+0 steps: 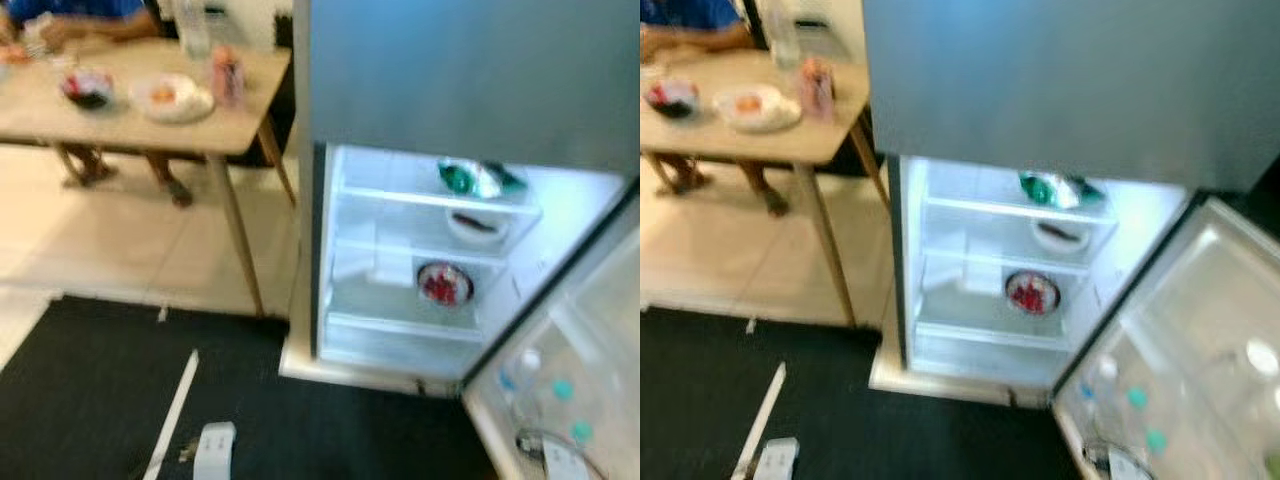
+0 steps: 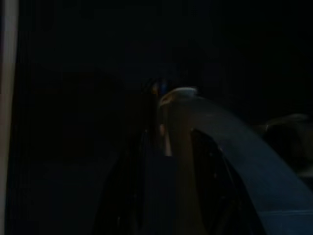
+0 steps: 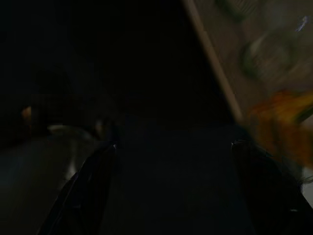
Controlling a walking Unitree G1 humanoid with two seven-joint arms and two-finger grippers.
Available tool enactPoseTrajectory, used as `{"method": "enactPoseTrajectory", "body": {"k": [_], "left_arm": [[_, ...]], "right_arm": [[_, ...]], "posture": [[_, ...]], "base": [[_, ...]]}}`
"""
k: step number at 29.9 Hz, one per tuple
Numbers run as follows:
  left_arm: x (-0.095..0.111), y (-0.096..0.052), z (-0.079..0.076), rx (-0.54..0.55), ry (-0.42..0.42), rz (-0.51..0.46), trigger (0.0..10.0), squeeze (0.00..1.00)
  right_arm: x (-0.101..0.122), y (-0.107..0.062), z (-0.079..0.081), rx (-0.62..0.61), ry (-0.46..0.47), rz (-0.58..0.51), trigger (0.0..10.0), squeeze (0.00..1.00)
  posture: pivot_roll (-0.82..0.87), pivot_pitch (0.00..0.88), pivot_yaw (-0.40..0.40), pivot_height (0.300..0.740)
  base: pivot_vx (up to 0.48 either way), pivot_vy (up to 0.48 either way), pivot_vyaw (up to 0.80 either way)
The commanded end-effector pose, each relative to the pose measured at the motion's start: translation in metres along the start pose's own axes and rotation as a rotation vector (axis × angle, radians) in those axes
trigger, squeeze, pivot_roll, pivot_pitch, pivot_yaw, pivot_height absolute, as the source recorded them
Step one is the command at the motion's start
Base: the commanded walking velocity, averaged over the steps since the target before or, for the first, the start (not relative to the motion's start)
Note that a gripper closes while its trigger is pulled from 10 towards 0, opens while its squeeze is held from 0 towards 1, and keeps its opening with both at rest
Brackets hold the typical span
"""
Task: Restocking fridge
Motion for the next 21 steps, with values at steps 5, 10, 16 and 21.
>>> {"method": "enactPoseTrajectory", "body": {"k": [5, 10, 16, 21], "left_arm": [[-0.0122, -0.0027, 0.0053, 0.012, 0.01, 0.041, 10.0, 0.0], [-0.0122, -0.0027, 0.0056, 0.014, 0.009, 0.04, 10.0, 0.0], [-0.01, -0.0028, 0.0059, 0.015, 0.008, 0.024, 10.0, 0.0], [-0.0103, -0.0031, 0.006, 0.011, 0.024, 0.026, 10.0, 0.0]], "right_arm": [[-0.0084, -0.001, 0.0025, 0.016, -0.015, 0.024, 10.0, 0.0], [-0.009, -0.001, 0.0033, 0.02, -0.015, 0.027, 10.0, 0.0], [-0.009, -0.0012, 0.002, 0.016, -0.015, 0.022, 10.0, 0.0], [-0.01, -0.0014, 0.0015, 0.012, -0.018, 0.026, 10.0, 0.0]], "posture": [[-0.01, 0.042, -0.021, 0.74], [-0.01, 0.042, -0.021, 0.74], [-0.02, 0.046, -0.022, 0.74], [-0.02, 0.047, -0.022, 0.74]], "base": [[-0.418, 0.0, -0.72], [-0.398, 0.0, -0.79], [-0.054, 0.0, -0.78], [0.0, 0.0, -0.27]]}}
Point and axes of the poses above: a point about 5 cm out from each wrist's last joint towards the gripper, its own y axis pointing out of the wrist towards the gripper, its own x axis along the axis of the wrist's last joint, z = x × y, the point moved 5 cm from there along y, pointing out of the wrist towards the gripper, and after that the axes turned 13 degrees about -y, right-handed, at the moved point
